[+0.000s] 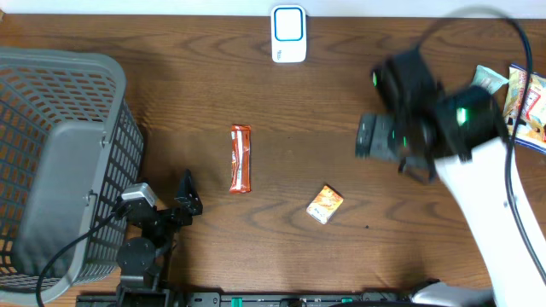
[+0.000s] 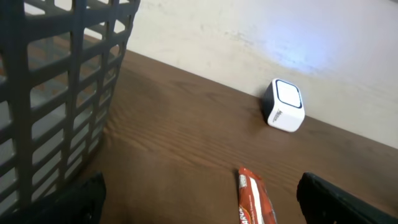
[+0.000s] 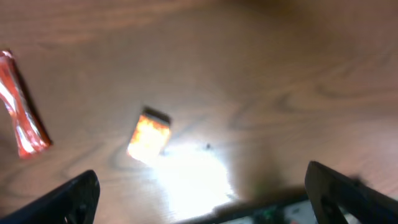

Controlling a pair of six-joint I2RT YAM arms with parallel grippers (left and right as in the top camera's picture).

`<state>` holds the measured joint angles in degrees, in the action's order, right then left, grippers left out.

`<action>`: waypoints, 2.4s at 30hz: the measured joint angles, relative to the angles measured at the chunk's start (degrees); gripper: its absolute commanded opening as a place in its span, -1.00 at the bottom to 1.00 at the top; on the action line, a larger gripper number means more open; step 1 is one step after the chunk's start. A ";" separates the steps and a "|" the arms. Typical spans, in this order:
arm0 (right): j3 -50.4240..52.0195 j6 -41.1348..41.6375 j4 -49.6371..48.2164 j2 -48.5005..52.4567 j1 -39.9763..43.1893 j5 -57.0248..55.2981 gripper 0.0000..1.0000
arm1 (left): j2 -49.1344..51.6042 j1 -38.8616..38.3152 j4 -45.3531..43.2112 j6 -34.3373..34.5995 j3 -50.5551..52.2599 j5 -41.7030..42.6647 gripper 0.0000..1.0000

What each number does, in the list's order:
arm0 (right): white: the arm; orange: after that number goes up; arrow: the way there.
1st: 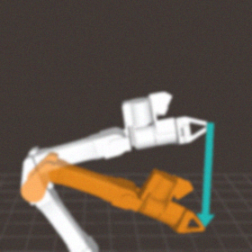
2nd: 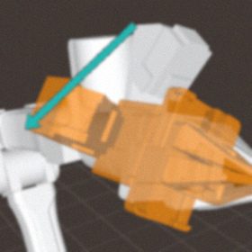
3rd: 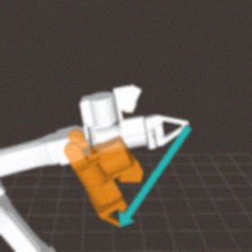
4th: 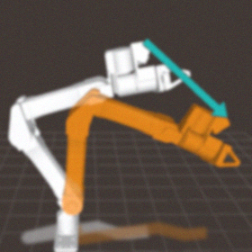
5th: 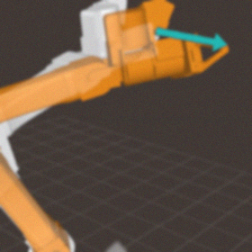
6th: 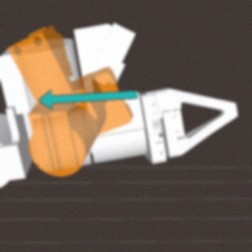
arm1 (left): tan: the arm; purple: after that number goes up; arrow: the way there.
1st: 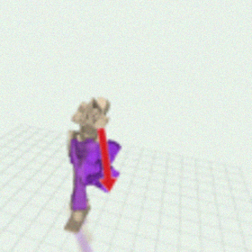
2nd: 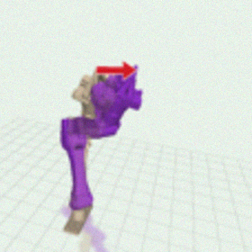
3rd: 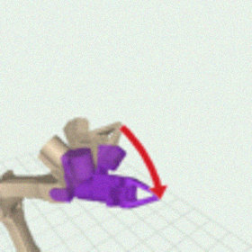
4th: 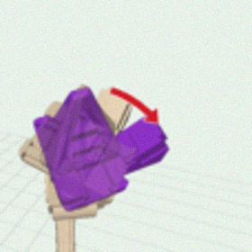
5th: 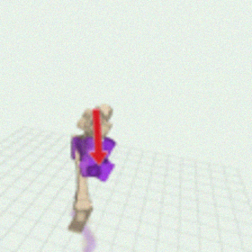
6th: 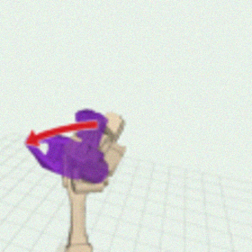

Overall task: Scan the item barcode
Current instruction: 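Carry the wipes packet to the right edge and release it, then lower the right gripper and grasp the small orange packet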

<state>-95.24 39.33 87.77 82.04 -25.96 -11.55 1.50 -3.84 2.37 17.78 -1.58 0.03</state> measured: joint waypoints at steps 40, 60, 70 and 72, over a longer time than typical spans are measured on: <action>56.48 7.78 -57.05 0.98 -6.54 16.04 -0.17 | 0.00 0.00 0.04 0.02 0.00 0.04 0.96; 56.74 -21.51 -74.25 5.11 7.39 52.41 -0.98 | 0.00 0.00 0.07 0.02 0.00 0.04 0.96; 56.72 -45.03 -84.28 5.11 12.76 92.30 -0.98 | 0.00 0.00 0.04 0.02 0.00 0.02 0.96; 56.72 -46.77 -85.07 5.11 12.76 94.77 -0.98 | 0.00 0.00 0.04 0.02 0.00 0.04 0.96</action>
<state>-38.52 -7.44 2.70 87.15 -13.19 83.22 1.50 -3.84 2.42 17.80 -1.58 0.08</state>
